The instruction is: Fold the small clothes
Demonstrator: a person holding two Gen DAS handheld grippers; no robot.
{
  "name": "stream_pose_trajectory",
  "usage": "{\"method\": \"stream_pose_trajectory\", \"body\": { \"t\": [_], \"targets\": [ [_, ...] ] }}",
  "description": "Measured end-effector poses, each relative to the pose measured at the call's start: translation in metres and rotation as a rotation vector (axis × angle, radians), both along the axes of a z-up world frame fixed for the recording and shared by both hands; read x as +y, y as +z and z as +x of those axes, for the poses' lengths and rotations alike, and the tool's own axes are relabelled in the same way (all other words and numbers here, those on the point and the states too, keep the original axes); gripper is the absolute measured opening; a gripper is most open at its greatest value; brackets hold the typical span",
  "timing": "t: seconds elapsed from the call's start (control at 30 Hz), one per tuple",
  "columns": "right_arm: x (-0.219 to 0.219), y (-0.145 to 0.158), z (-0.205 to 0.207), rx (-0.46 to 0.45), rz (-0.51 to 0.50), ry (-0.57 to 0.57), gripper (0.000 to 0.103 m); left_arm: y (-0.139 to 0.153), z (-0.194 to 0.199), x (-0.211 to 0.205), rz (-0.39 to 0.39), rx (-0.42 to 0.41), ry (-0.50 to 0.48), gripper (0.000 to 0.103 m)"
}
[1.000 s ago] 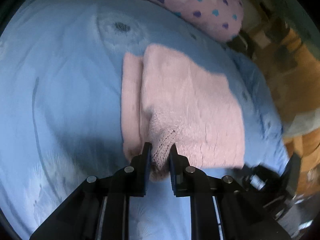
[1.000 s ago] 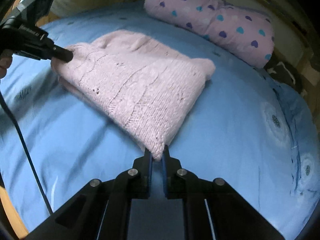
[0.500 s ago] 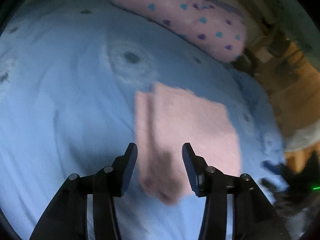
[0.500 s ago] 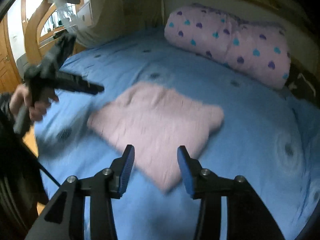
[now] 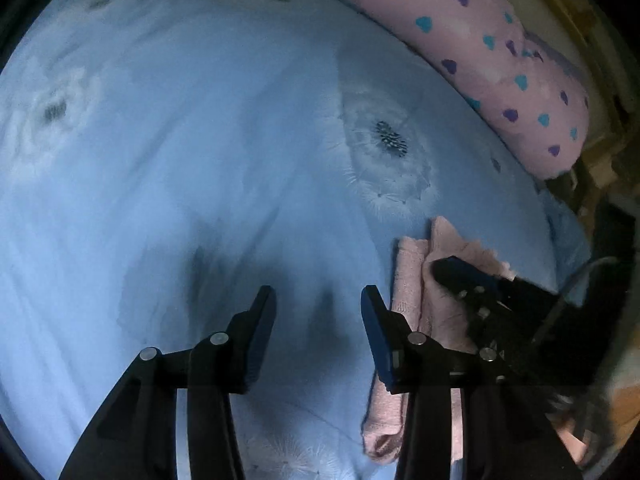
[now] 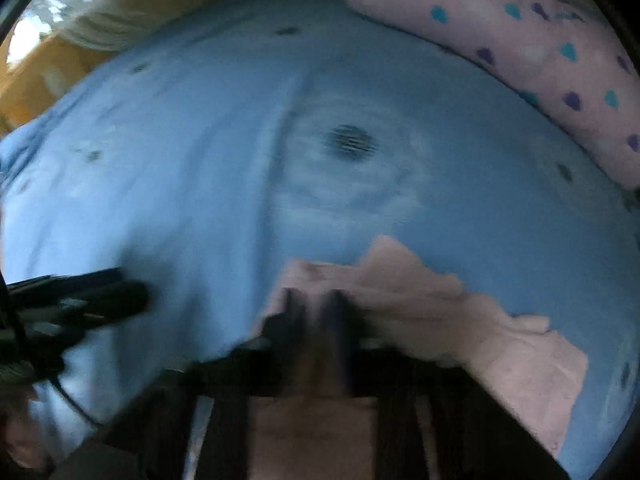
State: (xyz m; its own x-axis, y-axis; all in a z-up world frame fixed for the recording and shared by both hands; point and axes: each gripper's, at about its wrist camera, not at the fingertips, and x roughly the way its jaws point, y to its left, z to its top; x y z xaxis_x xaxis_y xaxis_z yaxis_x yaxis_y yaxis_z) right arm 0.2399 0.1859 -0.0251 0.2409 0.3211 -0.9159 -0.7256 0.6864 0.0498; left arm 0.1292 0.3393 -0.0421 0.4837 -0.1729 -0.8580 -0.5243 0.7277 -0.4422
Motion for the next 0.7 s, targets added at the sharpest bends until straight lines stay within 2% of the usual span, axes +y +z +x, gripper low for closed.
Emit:
{"method": "stream_pose_trajectory", "body": {
  "t": [0.07, 0.17, 0.3, 0.43, 0.63, 0.7],
  "targets": [
    [-0.023, 0.005, 0.005, 0.014, 0.065, -0.049, 0.007, -0.003, -0.003, 0.006, -0.051, -0.009, 0.014, 0.037],
    [-0.06, 0.017, 0.002, 0.016, 0.136, -0.095, 0.007, -0.005, -0.001, 0.004, -0.06, -0.01, 0.012, 0.037],
    [-0.086, 0.016, -0.003, 0.021, 0.133, -0.11, 0.007, -0.007, 0.004, -0.005, -0.095, -0.007, -0.005, 0.037],
    [-0.105, 0.018, -0.005, 0.024, 0.151, -0.118, 0.007, -0.005, 0.007, -0.013, -0.104, -0.011, -0.021, 0.037],
    [-0.118, 0.031, -0.015, 0.001, 0.254, -0.081, 0.006, -0.004, 0.01, -0.015, -0.102, -0.012, -0.024, 0.037],
    [-0.115, 0.042, -0.016, -0.017, 0.327, -0.06, 0.006, -0.005, 0.01, -0.014, -0.109, -0.01, -0.018, 0.037]
  ]
}}
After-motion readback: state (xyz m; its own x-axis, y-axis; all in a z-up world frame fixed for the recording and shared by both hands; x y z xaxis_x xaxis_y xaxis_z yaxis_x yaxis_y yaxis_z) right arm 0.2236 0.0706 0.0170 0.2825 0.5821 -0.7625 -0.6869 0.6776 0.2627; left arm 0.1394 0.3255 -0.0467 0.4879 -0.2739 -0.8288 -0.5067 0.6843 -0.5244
